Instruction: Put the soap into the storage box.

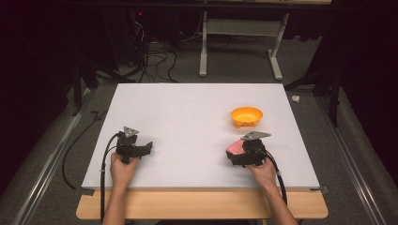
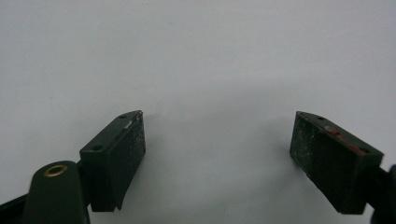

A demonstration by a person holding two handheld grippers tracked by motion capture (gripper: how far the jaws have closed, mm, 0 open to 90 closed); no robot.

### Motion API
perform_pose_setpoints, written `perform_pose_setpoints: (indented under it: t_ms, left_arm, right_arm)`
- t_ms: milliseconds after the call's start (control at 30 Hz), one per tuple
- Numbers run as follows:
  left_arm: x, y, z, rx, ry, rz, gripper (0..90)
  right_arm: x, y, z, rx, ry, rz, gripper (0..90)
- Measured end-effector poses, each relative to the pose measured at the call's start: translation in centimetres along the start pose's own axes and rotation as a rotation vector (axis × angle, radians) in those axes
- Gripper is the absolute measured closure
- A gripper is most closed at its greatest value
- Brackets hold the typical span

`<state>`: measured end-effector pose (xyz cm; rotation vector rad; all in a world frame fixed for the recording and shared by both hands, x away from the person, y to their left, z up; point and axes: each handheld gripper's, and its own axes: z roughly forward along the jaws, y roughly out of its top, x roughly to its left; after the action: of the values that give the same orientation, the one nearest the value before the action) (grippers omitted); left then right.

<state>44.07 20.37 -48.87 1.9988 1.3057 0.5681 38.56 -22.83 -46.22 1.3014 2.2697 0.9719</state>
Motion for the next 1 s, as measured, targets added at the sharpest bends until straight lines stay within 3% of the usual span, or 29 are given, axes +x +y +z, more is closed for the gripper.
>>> perform_pose_setpoints:
  t_ms: [1000]
  left_arm:
    - [0.0,0.0,0.0,0.000,0.000,0.000,18.6]
  right_arm:
    - [-0.9,-0.5,-2.8,-0.040,-0.004,0.047,13.5]
